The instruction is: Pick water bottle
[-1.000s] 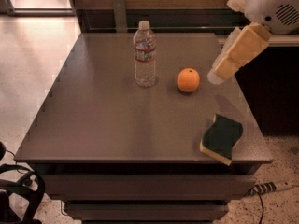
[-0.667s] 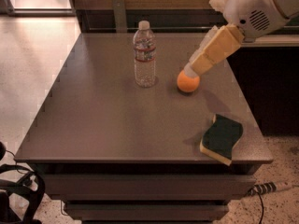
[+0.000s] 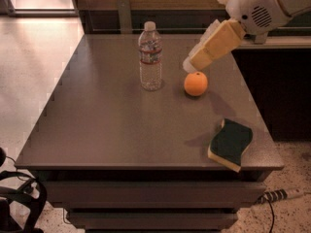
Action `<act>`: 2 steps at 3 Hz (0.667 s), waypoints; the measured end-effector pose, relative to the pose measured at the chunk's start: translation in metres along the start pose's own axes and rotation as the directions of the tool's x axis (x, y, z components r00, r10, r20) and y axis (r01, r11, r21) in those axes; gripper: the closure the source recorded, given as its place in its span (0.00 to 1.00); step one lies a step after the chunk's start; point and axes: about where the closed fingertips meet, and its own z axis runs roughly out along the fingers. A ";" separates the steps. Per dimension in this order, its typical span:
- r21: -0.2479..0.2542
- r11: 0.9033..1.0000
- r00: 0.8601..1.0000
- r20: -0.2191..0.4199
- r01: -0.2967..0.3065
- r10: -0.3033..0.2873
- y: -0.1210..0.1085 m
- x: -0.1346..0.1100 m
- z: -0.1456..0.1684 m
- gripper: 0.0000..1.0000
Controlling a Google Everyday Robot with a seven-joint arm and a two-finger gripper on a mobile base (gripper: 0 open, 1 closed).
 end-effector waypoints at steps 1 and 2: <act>-0.030 0.999 0.998 0.051 -0.027 0.029 -0.013 0.002 0.026 0.00; -0.093 0.993 0.985 0.147 -0.077 0.090 -0.034 0.005 0.076 0.00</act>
Offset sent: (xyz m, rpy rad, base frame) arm 0.1251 0.0415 -0.0757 0.3329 0.0947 0.0953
